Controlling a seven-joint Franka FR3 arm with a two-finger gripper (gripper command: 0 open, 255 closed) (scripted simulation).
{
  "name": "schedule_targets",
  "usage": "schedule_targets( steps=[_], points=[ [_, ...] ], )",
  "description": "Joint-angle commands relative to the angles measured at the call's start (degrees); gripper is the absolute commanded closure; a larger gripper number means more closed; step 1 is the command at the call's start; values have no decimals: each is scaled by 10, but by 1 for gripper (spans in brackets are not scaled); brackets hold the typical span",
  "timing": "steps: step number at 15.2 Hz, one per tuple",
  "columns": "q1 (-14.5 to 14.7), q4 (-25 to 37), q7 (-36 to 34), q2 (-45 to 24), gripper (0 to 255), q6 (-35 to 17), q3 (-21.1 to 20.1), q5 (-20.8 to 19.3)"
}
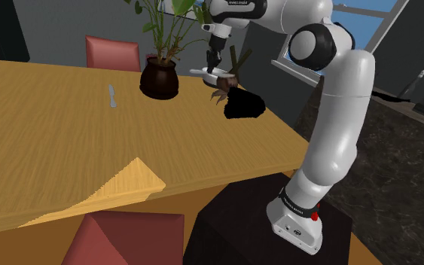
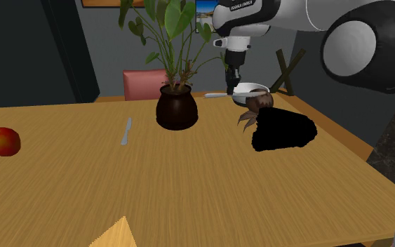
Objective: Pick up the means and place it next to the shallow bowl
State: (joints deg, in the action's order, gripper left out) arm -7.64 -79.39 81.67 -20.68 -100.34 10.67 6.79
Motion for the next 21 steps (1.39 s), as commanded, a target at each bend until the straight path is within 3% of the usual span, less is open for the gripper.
schedule_targets(
  steps=[1, 7, 10, 21],
  points=[
    [-20, 34, 25, -22, 255, 14, 7, 6],
    [-87, 189, 86, -122, 255, 75, 18, 29],
    [-132, 332, 109, -207, 255, 133, 17, 44],
    [-115, 185, 120, -172, 255, 24, 20, 40]
  ],
)
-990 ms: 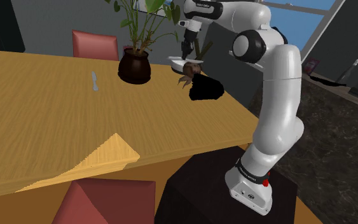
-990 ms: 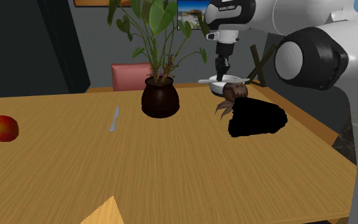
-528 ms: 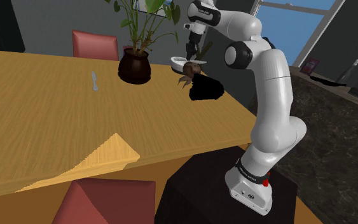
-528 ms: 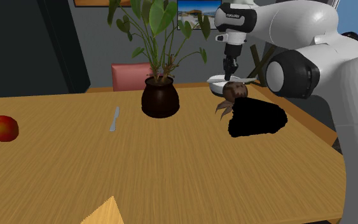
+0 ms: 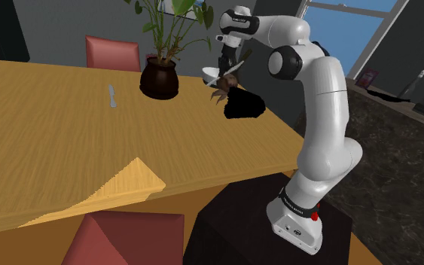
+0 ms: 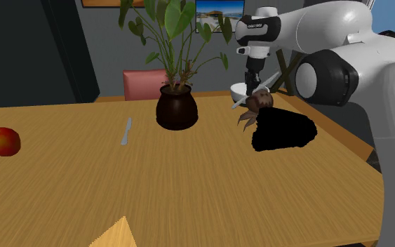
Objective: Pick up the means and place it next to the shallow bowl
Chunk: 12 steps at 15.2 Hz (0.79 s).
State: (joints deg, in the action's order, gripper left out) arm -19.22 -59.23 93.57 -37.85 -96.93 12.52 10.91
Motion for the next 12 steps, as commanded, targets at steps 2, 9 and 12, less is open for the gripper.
schedule_targets(
  steps=[2, 9, 12],
  points=[
    [3, -35, 2, 2, 255, -27, 1, -1],
    [11, -87, 9, 0, 255, -79, 7, 5],
    [13, -105, 12, -4, 255, -100, 8, 8]
  ],
)
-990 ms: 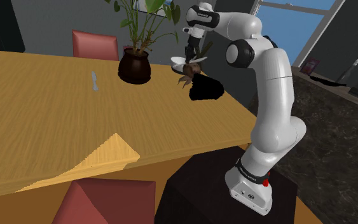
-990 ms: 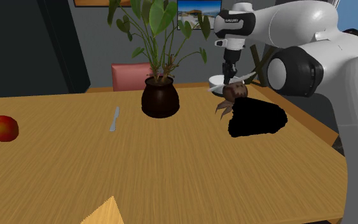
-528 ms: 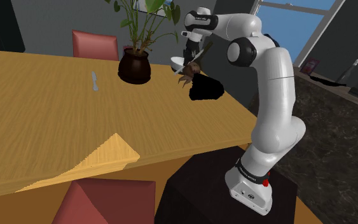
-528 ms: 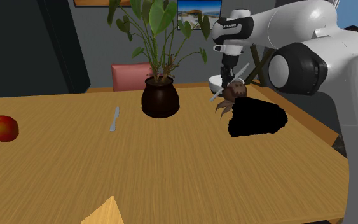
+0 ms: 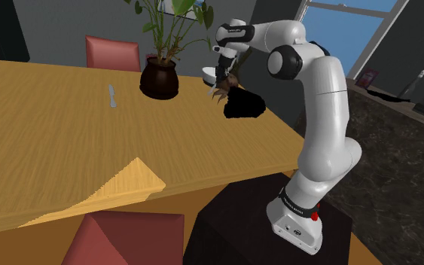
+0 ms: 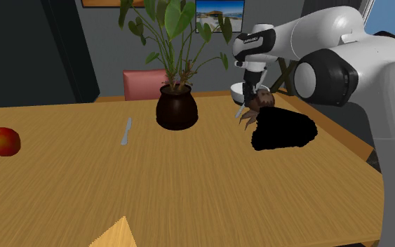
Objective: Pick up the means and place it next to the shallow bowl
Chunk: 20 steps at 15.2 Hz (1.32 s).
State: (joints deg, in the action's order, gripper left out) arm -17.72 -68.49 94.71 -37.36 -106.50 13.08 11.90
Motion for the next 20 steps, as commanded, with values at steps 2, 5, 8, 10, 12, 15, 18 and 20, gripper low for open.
schedule_targets(
  steps=[2, 5, 8, 10, 12, 15, 18, 20],
  points=[
    [-1, -23, 2, -11, 255, -18, 1, -1],
    [-1, -33, 3, -15, 255, -31, 0, 0],
    [-1, -33, 3, -15, 255, -31, 0, -1],
    [-1, -33, 3, -15, 255, -31, 0, -1],
    [-4, -19, 3, -25, 0, -27, -1, 0],
    [-6, 13, -1, -50, 0, -21, -3, 3],
    [-2, -21, 2, -10, 0, -15, 1, -2],
    [-5, 8, -1, -5, 0, 20, 2, -4]
  ],
)
